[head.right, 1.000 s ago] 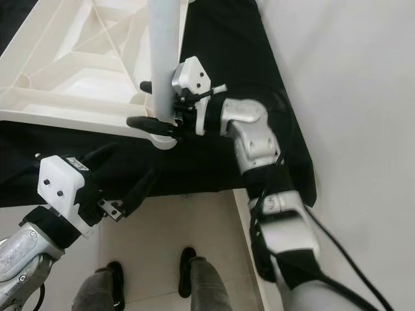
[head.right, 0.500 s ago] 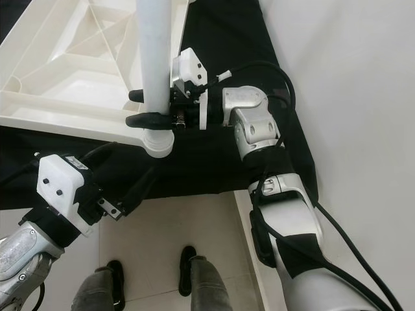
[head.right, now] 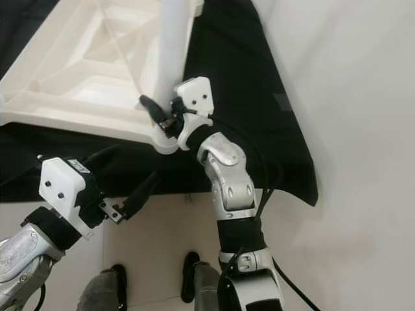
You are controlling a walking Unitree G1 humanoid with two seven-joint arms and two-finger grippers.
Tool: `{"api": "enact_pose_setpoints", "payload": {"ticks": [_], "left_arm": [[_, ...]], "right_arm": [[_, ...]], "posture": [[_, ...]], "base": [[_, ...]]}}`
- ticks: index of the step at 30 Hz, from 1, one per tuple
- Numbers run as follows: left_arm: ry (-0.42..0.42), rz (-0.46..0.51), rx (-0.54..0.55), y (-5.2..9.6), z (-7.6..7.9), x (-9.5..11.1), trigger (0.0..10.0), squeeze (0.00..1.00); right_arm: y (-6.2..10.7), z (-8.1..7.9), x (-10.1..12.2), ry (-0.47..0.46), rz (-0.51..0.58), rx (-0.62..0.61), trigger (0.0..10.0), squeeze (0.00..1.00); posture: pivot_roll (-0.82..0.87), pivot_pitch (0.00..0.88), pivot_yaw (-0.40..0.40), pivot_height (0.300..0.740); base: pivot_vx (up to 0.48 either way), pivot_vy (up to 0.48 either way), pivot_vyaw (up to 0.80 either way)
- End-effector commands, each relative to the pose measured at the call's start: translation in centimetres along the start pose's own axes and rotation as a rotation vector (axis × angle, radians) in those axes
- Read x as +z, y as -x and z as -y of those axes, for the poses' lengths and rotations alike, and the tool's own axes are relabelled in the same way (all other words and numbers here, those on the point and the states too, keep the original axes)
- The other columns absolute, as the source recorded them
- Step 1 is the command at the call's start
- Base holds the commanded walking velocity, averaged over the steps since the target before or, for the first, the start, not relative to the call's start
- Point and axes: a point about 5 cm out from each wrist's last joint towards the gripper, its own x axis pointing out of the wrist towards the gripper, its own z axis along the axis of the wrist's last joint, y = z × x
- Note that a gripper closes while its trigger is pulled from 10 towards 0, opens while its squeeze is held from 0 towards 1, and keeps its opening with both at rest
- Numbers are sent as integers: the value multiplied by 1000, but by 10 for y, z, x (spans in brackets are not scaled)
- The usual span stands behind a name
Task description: Building children table
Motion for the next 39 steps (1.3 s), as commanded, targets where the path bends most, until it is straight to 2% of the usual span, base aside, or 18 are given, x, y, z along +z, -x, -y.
{"api": "enact_pose_setpoints", "payload": {"ticks": [1,4,5,6,9,10,13,14,15,16,18,20,24,32,33,34,35,39], "left_arm": [[10,-16,-27,1,3,-2,10000,0],[10,-14,-30,0,3,-2,10000,0],[8,-13,-27,0,3,-2,10000,0],[6,-12,-23,0,2,-2,10000,0],[5,-11,-20,0,1,-1,10000,0],[7,-11,-20,-1,2,-2,10000,0],[9,-9,-23,-2,3,-2,10000,0],[9,-9,-22,-2,3,-2,10000,0],[9,-9,-22,-2,3,-2,10000,0],[9,-8,-21,-2,2,-2,10000,0],[8,-7,-19,-2,2,-3,10000,0],[8,-7,-19,-2,2,-3,10000,0],[8,-7,-19,-2,2,-3,10000,0],[4,-8,-17,-1,3,-2,10000,0],[2,-9,-16,0,3,-2,10000,0],[2,-9,-16,0,3,-2,10000,0],[0,-8,-15,0,3,-2,10000,0],[-3,-5,-12,0,2,0,10000,0]], "right_arm": [[4,-11,-37,-91,-162,-23,0,0],[-8,-15,-28,-77,-123,-5,0,0],[-12,-16,-24,-64,-114,21,431,0],[-14,-20,-21,-70,-96,77,10000,0],[-17,-23,-16,-71,-63,169,10000,47],[-17,-25,-12,-83,-52,191,10000,1000],[-18,-23,-1,-97,-7,259,10000,1000],[-21,-20,4,-106,27,330,10000,929],[-20,-20,7,-112,35,356,10000,929],[-20,-18,10,-96,46,406,10000,0],[-19,-15,13,-65,62,494,10000,0],[-19,-15,13,-65,62,494,10000,0],[-15,-10,12,5,41,787,10000,0],[-26,2,9,39,-19,880,10000,0],[-30,3,9,42,-27,879,6157,0],[-30,3,9,42,-27,879,6157,0],[-32,4,8,44,-33,874,0,0],[-36,7,8,55,-37,885,0,0]], "posture": [[149,328,-121,740],[144,326,-124,740],[146,326,-124,740],[143,325,-123,740],[142,325,-124,740],[136,326,-126,740],[137,327,-128,740],[138,325,-129,740],[138,325,-129,740],[141,325,-129,740],[146,322,-129,740],[146,322,-129,740],[157,319,-124,740],[169,319,-123,740],[179,322,-122,740],[179,322,-122,740],[181,321,-122,740],[182,323,-120,740]], "base": [[0,0,0],[0,0,0],[0,0,0],[0,0,0],[0,0,0],[0,0,0],[0,0,0],[0,0,0],[0,0,0],[0,0,0],[0,0,0],[0,0,0],[0,0,0],[0,0,0],[0,0,0],[0,0,0],[0,0,0],[0,0,0]]}}
